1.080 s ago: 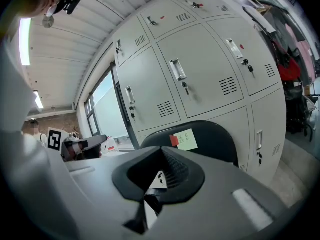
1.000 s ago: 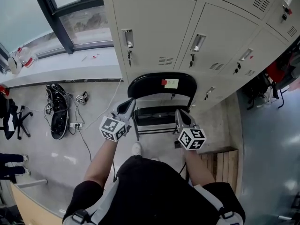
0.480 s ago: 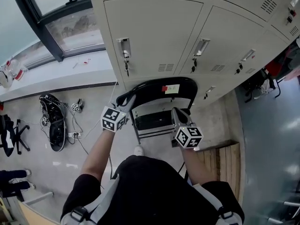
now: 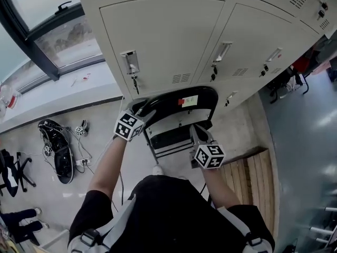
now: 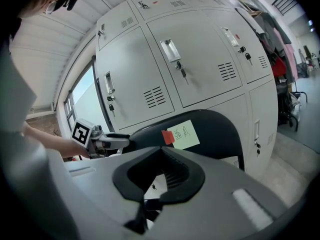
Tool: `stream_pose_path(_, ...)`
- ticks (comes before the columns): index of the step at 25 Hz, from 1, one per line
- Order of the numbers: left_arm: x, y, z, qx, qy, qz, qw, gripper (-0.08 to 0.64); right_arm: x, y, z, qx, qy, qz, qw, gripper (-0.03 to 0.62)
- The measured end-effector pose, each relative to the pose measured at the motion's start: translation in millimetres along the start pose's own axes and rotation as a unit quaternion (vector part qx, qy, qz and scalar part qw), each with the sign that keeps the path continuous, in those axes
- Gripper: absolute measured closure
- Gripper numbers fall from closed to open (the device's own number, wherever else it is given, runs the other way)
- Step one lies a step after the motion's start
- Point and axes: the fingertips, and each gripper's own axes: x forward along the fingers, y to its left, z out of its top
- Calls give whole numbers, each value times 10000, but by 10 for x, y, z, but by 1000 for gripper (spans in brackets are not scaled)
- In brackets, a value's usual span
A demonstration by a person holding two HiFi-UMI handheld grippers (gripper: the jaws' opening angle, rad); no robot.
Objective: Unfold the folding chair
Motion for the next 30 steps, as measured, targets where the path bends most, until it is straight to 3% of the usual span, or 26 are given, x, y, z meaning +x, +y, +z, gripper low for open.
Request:
stream_pose_path(4, 127, 14, -98, -42, 280, -265, 9992, 336, -36, -77, -4, 54, -99, -254, 9996, 589)
stream_pose_path(10, 269, -56, -88, -34, 318, -667, 9973, 337, -84, -233, -125, 282, -73, -583, 9979, 589)
stream_pose_path(15, 435, -158, -79, 206, 504, -938, 9941, 337, -121, -303, -142, 336, -99, -726, 9967, 589)
stream_pose_path(22, 539, -201, -86, 353, 577, -924, 9934, 350, -172, -427, -209, 468, -91, -923, 9946, 589)
stream_pose_path(30, 521, -204, -63, 285, 708, -1147, 9905, 410, -94, -395, -652, 904, 363, -1054, 9896, 589)
